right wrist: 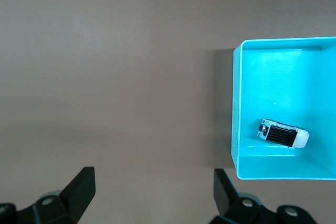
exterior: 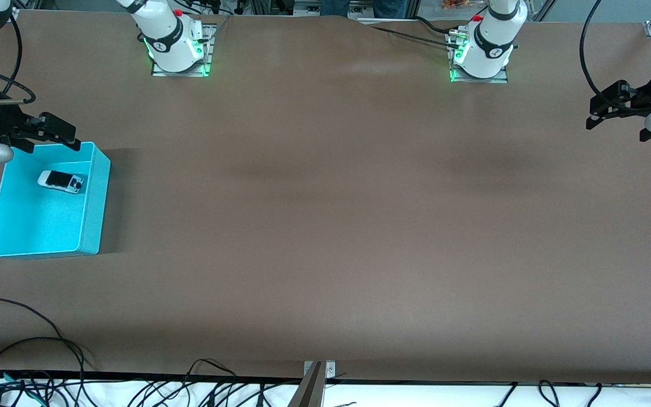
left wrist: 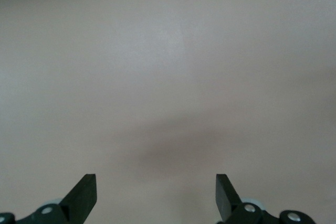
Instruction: Wind and store white jeep toy
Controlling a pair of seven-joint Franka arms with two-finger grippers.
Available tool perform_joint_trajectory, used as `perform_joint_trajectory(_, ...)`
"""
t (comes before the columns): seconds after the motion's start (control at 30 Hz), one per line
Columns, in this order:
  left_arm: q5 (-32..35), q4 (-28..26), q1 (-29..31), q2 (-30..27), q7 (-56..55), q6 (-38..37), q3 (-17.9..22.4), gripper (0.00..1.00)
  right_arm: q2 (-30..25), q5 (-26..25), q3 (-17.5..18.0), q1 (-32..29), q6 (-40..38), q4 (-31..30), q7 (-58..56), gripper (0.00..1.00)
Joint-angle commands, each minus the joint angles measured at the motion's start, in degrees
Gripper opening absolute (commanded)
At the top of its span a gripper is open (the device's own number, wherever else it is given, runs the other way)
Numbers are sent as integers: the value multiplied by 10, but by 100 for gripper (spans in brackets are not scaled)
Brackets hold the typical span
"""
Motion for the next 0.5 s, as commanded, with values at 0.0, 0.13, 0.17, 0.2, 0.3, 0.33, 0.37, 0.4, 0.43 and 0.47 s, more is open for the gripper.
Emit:
perform_joint_trajectory(0.0,-1,21,-1,7,0,-15,1,100,-1,-11,10,-11,1,1,6,100)
perform_joint_trajectory(0.13,-1,21,-1,7,0,-15,0,100,-1,-11,8,-11,-6,1,6,100)
perform_joint_trajectory(0.17,-1,21,-1,7,0,-15,1,100,-1,-12,8,-11,-8,1,6,100)
perform_joint_trajectory(0.2,-1,21,-1,7,0,-15,1,100,-1,-15,8,-11,-8,1,5,100)
perform_joint_trajectory(0.3,-1,21,-1,7,0,-16,1,100,-1,-15,7,-12,-9,1,4,100)
perform_joint_trajectory(0.33,-1,21,-1,7,0,-15,1,100,-1,-15,5,-11,-11,1,4,100)
perform_joint_trajectory(0.37,-1,21,-1,7,0,-16,1,100,-1,-15,5,-11,-15,1,4,100)
perform_joint_trajectory(0.4,-1,21,-1,7,0,-15,1,100,-1,-15,5,-11,-18,1,4,100)
perform_joint_trajectory(0.43,-1,21,-1,7,0,-16,1,100,-1,-15,5,-11,-18,1,4,100)
perform_joint_trajectory(0.47,-1,21,-1,7,0,-16,1,100,-1,-15,5,-11,-18,1,4,100)
